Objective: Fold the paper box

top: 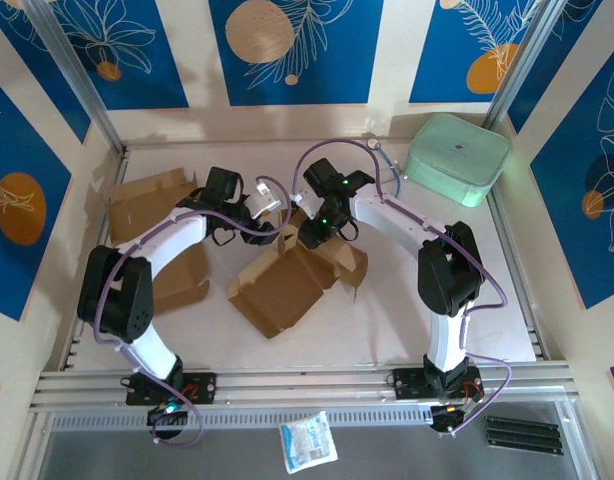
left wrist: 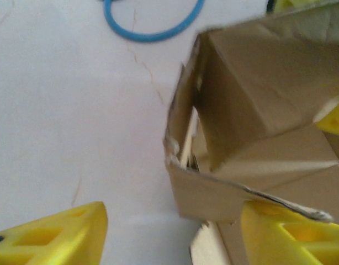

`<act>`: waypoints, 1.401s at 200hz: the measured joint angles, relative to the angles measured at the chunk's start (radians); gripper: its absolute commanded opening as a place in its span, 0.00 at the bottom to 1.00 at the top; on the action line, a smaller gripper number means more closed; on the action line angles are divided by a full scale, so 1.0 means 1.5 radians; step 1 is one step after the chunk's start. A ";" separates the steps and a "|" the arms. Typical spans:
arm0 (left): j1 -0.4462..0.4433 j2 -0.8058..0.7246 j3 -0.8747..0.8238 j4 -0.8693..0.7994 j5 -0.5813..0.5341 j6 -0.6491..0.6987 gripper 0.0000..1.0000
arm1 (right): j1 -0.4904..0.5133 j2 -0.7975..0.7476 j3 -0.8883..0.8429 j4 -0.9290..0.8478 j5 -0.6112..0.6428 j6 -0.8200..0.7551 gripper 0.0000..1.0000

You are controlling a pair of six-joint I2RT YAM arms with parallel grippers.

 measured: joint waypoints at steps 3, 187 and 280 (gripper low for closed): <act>0.000 0.005 0.003 0.003 0.002 -0.001 0.58 | 0.000 0.000 0.000 0.000 0.000 0.000 0.44; -0.026 0.069 0.028 0.028 0.123 -0.019 0.49 | -0.013 0.000 0.013 -0.034 -0.019 0.027 0.45; -0.034 0.076 0.022 0.033 0.116 -0.017 0.39 | -0.042 0.001 0.024 -0.043 -0.123 0.056 0.51</act>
